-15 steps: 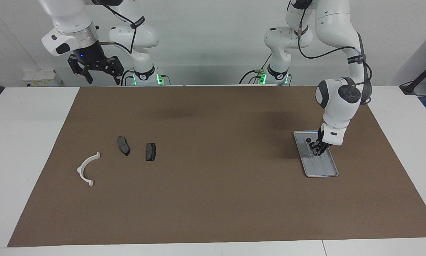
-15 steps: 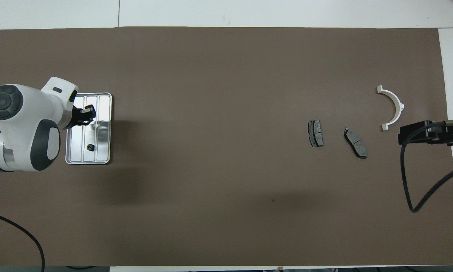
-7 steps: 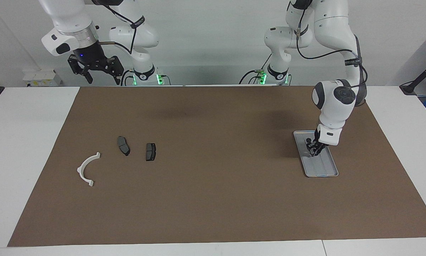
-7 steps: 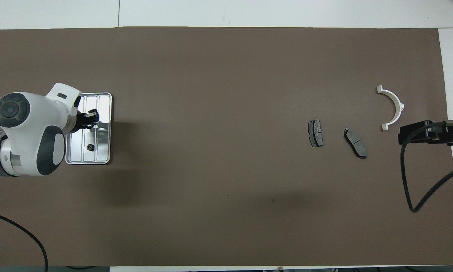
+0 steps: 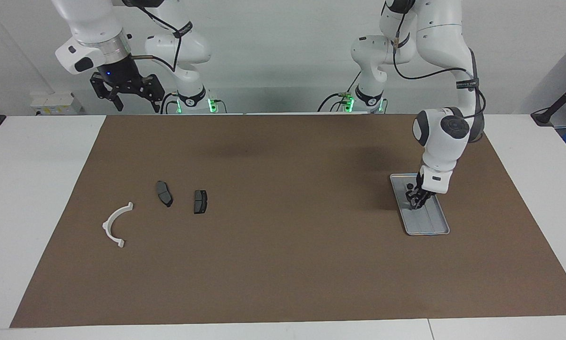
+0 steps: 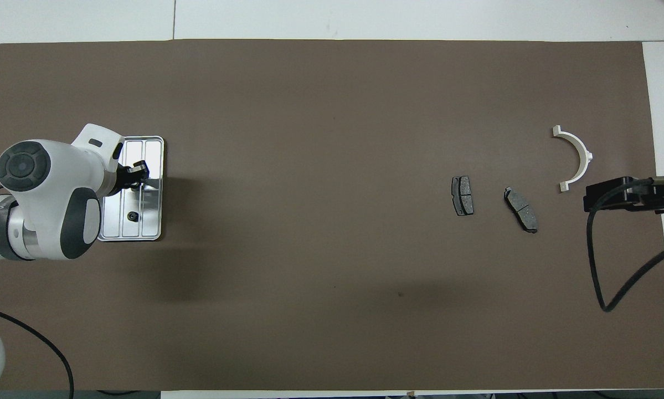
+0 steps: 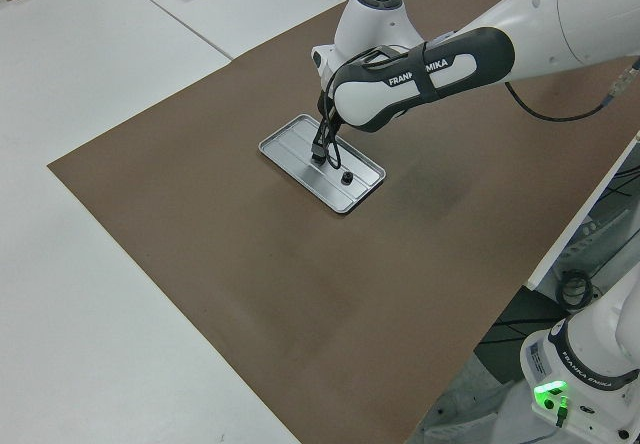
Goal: Pick bearing gear from pile to tray
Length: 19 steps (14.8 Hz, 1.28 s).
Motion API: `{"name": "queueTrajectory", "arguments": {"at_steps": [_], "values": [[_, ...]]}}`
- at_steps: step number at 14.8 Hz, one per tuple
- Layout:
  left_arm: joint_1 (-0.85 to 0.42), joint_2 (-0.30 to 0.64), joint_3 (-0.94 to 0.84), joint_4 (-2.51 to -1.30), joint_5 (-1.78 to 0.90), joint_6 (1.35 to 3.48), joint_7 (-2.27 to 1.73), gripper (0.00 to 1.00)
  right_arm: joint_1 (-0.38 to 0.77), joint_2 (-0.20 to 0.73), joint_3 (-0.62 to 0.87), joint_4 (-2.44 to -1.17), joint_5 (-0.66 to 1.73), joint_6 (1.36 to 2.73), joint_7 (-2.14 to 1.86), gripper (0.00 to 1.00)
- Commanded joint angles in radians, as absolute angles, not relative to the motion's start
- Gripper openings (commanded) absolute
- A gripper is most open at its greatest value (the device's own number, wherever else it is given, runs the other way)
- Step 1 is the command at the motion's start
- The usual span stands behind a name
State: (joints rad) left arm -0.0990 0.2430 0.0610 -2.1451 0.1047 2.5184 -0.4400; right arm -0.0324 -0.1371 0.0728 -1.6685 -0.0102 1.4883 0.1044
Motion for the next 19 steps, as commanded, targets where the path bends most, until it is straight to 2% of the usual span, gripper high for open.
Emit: {"name": "queueTrajectory", "arguments": {"at_steps": [1, 2, 4, 5, 9, 13, 16, 19], "values": [[-0.11, 0.247, 0.071, -2.16, 0.126, 2.559, -0.462, 0.05, -0.044, -0.149, 0.078, -1.674, 0.014, 1.5, 0.097, 1.0], [-0.109, 0.247, 0.071, -2.16, 0.126, 2.565, -0.459, 0.17, -0.044, -0.149, 0.077, -1.674, 0.014, 1.5, 0.097, 1.0], [-0.109, 0.247, 0.071, -2.16, 0.126, 2.565, -0.451, 0.86, -0.044, -0.149, 0.077, -1.674, 0.014, 1.5, 0.097, 1.0], [-0.107, 0.248, 0.071, -2.155, 0.126, 2.563, -0.451, 1.0, -0.044, -0.149, 0.078, -1.674, 0.014, 1.5, 0.095, 1.0], [-0.097, 0.21, 0.071, -2.117, 0.126, 2.475, -0.446, 1.0, -0.044, -0.149, 0.077, -1.674, 0.014, 1.5, 0.095, 1.0], [-0.066, 0.178, 0.072, -1.857, 0.124, 2.136, -0.368, 1.0, -0.045, -0.149, 0.078, -1.674, 0.014, 1.5, 0.095, 1.0], [-0.002, 0.161, 0.075, -1.683, 0.117, 1.991, -0.261, 1.0, -0.044, -0.149, 0.078, -1.674, 0.014, 1.502, 0.095, 1.0], [0.058, 0.056, 0.071, -1.618, 0.089, 1.879, -0.193, 1.0, -0.044, -0.149, 0.078, -1.672, 0.014, 1.502, 0.095, 1.0]]}}
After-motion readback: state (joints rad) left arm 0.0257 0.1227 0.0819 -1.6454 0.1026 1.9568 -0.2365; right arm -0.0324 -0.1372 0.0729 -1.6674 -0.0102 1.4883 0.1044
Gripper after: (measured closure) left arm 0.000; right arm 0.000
